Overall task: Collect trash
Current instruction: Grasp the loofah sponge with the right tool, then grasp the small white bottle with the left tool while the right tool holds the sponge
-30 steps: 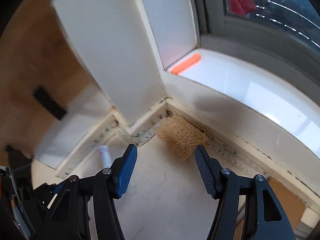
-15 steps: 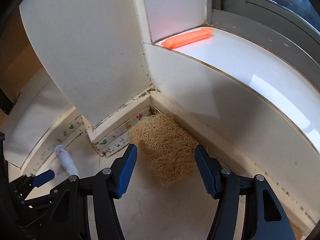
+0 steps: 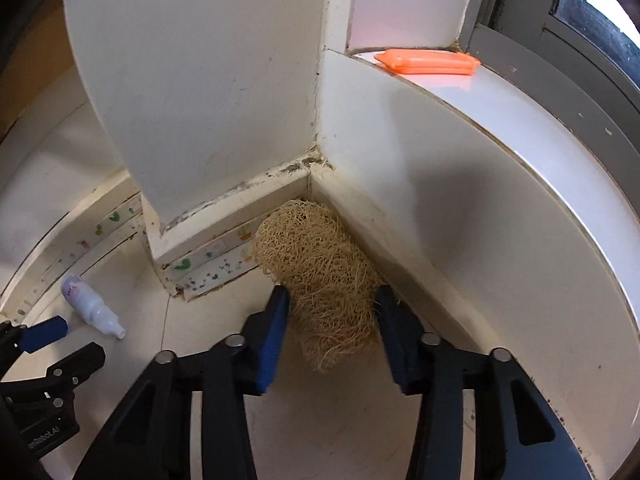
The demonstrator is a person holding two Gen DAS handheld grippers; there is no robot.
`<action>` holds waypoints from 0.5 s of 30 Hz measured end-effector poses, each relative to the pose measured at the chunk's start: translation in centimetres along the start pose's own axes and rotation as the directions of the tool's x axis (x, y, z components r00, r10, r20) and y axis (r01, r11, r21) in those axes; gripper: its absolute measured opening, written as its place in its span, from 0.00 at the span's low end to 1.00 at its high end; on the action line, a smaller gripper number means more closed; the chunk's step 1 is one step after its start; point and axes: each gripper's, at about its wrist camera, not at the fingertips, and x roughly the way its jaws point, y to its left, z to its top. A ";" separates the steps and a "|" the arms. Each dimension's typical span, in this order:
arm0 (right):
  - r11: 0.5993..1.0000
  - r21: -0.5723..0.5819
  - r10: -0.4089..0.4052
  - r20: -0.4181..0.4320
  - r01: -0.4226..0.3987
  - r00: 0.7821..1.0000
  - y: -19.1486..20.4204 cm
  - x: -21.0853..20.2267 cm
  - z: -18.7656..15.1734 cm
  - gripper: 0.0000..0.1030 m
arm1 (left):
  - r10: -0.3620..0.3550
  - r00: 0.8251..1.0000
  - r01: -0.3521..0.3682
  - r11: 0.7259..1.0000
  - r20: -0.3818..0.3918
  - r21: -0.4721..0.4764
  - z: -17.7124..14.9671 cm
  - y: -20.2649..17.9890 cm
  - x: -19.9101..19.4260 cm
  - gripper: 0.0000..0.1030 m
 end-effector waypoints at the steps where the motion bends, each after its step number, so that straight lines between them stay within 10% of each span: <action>1: 1.000 0.019 0.021 -0.006 -0.021 1.000 -0.1 -0.1 -0.2 0.38 | -0.010 1.000 0.010 1.000 -0.003 -0.001 0.1 0.1 0.2 0.54; 15: 0.933 0.241 0.276 -0.005 -0.266 0.961 0.0 -2.1 -5.9 0.33 | -0.116 0.993 0.118 0.989 0.024 -0.095 1.4 -0.3 -1.1 0.54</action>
